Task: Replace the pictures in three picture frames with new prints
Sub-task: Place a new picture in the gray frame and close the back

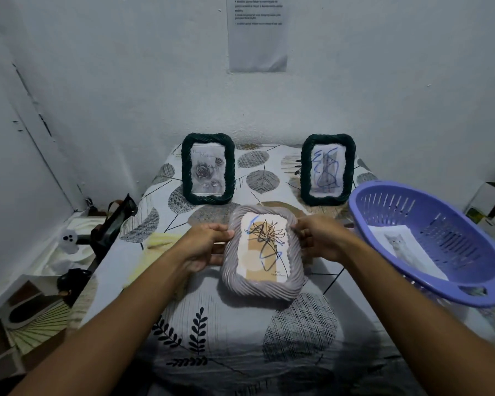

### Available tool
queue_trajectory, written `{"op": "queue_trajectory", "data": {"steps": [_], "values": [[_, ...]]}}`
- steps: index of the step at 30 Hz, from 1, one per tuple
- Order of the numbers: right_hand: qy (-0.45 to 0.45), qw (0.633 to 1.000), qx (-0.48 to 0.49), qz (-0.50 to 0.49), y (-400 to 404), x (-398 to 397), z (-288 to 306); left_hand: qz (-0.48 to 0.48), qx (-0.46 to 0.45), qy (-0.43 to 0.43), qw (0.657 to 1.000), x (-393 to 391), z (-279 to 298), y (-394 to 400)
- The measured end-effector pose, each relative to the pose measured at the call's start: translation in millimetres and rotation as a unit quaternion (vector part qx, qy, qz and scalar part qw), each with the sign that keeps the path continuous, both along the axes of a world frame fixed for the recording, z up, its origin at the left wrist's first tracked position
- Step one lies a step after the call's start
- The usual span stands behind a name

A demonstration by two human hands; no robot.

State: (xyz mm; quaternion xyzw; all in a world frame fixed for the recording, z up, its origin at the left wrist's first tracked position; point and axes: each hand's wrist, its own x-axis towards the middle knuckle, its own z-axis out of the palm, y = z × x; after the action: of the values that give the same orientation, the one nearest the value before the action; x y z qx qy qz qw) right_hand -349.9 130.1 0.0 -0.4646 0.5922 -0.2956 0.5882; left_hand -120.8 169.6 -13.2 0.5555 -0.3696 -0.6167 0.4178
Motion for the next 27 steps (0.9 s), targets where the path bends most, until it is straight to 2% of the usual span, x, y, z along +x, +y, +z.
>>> {"op": "queue_trajectory", "data": {"steps": [5,11,15,21,23,25,27], "values": [[0.056,0.998,-0.002,-0.013,-4.9,2.0,-14.8,0.009,0.005,-0.060,0.998,-6.5,-12.8,-1.3],[0.137,0.990,-0.030,-0.029,-16.9,6.6,-31.3,0.002,-0.009,-0.228,0.974,-7.2,-23.2,-11.9],[0.218,0.973,-0.066,-0.029,-29.4,9.9,-40.9,-0.007,-0.016,-0.315,0.949,-8.8,-23.7,-18.7],[0.331,0.936,-0.117,-0.010,-34.2,12.7,-46.1,-0.024,-0.029,-0.393,0.919,-9.8,-25.0,-26.5],[0.390,0.910,-0.144,0.007,-32.4,14.3,-46.3,-0.039,-0.035,-0.408,0.911,-9.7,-23.4,-27.3],[0.469,0.861,-0.195,0.024,-27.6,19.3,-44.1,-0.057,-0.051,-0.429,0.900,-6.3,-19.0,-26.5],[0.492,0.829,-0.265,0.024,-20.1,31.4,-37.6,-0.049,-0.094,-0.451,0.886,5.6,-12.6,-23.5]]}}
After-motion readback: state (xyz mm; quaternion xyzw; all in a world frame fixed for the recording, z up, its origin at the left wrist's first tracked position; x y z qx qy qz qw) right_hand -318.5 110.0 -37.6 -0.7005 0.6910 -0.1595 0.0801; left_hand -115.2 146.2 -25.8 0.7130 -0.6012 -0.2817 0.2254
